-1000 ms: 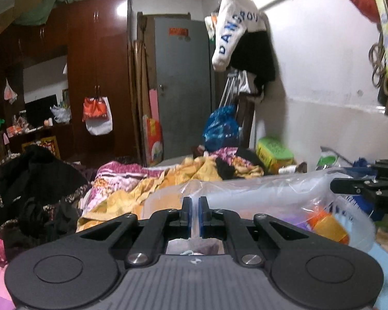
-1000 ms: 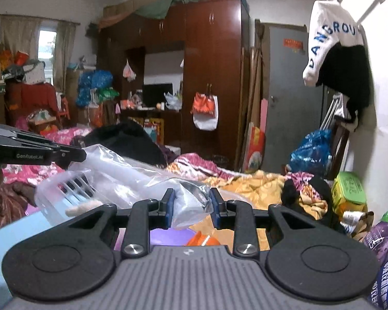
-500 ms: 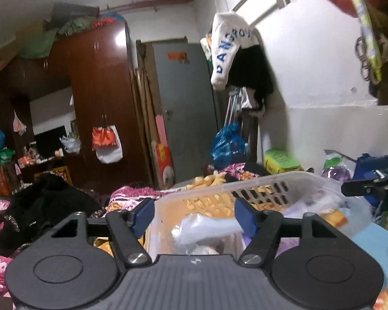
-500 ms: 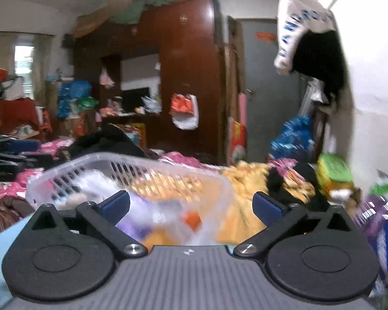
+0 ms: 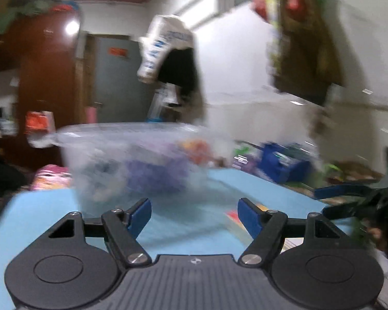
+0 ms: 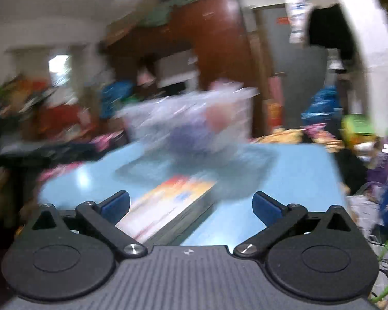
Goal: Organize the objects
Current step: 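Grasp the white medicine box on the table with the left tool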
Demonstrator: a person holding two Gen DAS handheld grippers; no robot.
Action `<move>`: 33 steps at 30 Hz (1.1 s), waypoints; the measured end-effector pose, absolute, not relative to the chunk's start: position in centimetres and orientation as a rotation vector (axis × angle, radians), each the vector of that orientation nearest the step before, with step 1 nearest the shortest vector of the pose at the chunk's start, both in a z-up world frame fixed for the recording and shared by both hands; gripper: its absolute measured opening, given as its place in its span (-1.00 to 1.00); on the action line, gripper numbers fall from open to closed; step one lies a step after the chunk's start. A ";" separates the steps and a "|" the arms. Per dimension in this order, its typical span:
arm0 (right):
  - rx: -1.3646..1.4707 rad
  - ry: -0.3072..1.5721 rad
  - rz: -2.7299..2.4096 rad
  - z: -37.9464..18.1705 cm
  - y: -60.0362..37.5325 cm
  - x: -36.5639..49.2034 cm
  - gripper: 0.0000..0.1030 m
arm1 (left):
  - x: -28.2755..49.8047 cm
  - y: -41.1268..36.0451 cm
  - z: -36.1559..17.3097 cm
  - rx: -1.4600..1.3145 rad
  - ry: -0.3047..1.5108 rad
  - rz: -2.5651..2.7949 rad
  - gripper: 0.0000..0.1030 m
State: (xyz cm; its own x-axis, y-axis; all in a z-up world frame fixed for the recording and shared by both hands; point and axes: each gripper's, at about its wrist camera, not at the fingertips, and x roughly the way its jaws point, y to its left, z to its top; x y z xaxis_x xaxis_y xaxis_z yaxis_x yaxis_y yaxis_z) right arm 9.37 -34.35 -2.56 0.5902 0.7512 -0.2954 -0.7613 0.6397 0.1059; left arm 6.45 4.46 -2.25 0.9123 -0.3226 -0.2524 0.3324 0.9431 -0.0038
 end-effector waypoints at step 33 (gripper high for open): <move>-0.108 0.293 1.075 -5.8 -33.7 9.0 -0.14 | 6.4 0.0 -7.9 0.149 0.309 -0.678 -0.31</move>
